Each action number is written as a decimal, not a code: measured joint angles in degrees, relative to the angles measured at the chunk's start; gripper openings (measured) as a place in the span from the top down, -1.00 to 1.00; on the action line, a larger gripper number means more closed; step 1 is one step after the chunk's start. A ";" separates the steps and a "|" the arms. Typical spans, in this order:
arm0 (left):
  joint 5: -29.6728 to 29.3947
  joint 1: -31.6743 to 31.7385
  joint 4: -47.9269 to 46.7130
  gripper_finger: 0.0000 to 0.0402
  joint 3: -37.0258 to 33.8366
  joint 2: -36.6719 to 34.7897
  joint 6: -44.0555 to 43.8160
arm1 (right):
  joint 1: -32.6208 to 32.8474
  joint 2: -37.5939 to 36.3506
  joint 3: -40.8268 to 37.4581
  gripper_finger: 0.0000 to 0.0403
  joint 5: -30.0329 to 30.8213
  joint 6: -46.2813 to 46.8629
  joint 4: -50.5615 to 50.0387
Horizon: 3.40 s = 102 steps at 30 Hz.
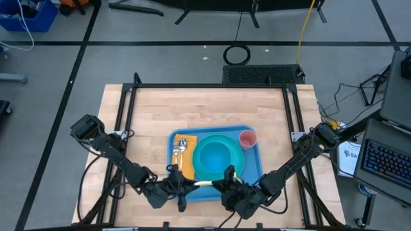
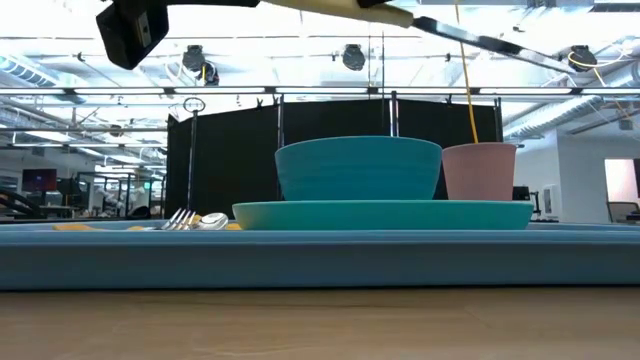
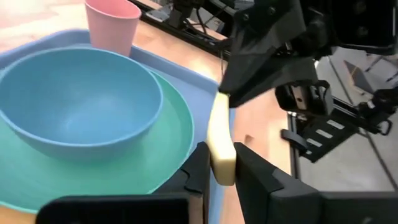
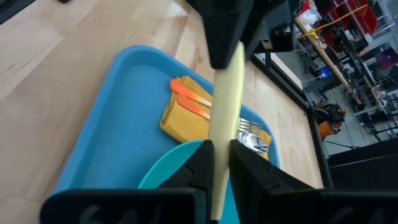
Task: Set up tray
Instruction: Put the yellow knife to the right of the orange spoon on the yellow napkin
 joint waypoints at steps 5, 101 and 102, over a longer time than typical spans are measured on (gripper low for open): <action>-2.94 -0.31 -1.65 0.75 0.00 0.00 0.80 | -0.16 0.02 0.00 0.85 0.08 -0.10 0.11; -46.84 -17.96 -48.07 0.75 -7.33 -5.66 -56.06 | -3.11 0.02 0.02 1.00 8.16 0.57 9.87; -46.85 -17.81 -48.17 0.75 -7.88 -5.70 -57.41 | -3.52 0.02 0.02 1.00 8.83 1.13 9.87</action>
